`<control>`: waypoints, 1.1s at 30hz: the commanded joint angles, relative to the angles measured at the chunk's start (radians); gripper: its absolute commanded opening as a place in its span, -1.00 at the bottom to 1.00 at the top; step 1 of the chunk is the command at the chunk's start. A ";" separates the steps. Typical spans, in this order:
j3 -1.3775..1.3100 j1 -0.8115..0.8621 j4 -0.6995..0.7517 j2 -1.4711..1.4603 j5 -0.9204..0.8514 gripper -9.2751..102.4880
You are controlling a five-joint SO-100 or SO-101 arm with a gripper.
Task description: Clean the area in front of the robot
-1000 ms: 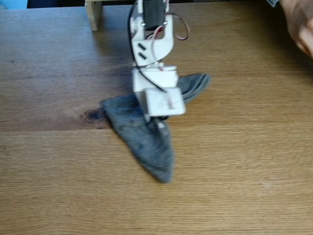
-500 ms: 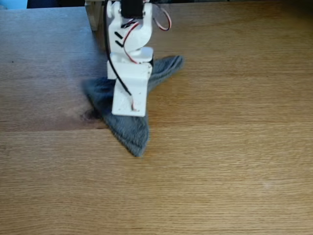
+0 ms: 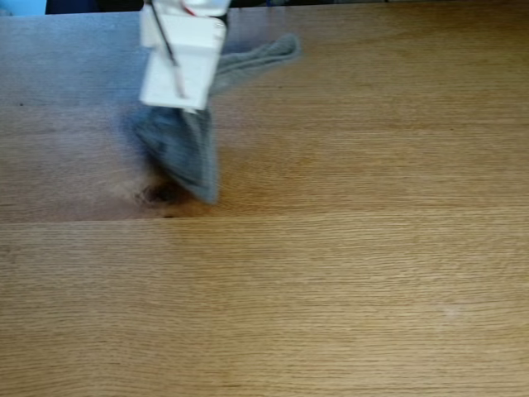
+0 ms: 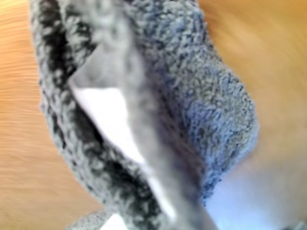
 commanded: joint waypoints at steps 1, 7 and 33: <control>0.029 0.245 0.038 0.129 -0.074 -0.84; 0.172 0.468 -0.098 0.097 -0.227 -0.84; 0.426 0.391 -0.512 0.190 -0.261 -0.34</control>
